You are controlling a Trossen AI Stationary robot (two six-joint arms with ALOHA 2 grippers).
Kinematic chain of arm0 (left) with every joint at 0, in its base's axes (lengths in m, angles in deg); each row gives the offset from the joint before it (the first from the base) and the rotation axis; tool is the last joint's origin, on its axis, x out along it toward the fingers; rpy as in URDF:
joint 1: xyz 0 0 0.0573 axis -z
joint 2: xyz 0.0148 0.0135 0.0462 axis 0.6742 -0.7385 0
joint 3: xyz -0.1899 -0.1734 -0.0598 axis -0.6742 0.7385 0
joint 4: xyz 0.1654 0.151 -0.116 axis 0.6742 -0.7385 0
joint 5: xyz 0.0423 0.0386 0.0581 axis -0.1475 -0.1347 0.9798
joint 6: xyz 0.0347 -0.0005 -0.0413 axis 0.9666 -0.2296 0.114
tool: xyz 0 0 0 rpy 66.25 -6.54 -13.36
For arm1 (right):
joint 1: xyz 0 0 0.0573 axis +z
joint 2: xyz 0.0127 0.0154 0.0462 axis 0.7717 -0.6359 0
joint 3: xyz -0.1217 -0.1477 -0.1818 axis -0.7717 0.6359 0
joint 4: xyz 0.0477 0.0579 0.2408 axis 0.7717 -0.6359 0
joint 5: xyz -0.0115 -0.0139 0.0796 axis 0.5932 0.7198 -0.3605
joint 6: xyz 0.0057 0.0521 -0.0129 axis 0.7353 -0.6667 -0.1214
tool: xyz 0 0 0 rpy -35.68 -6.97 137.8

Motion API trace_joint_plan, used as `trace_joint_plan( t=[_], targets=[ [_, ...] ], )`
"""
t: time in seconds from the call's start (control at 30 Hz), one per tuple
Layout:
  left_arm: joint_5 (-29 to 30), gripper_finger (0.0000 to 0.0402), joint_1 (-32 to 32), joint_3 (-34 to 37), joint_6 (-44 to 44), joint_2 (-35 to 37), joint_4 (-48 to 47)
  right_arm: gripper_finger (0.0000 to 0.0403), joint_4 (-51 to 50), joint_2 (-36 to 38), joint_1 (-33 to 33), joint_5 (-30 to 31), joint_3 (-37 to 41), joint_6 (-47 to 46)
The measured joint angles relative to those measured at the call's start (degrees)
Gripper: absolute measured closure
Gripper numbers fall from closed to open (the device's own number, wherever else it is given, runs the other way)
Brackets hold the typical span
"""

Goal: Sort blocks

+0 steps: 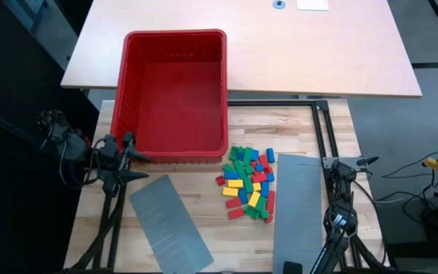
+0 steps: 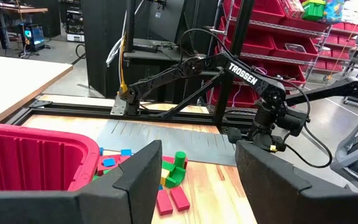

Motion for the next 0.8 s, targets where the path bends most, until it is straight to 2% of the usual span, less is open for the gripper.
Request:
trace_joint_plan(
  t=[0.4,0.8],
  targets=[
    [-0.02,0.0204,-0.02,0.0,-0.46,0.0,-0.48,0.0099,-0.95,0.34,-1.06,1.84,3.78,1.41],
    [0.0,0.0205,-0.02,0.0,-0.45,0.0,-2.22,0.0155,-1.34,0.34,-1.67,4.89,5.74,0.71]
  ],
)
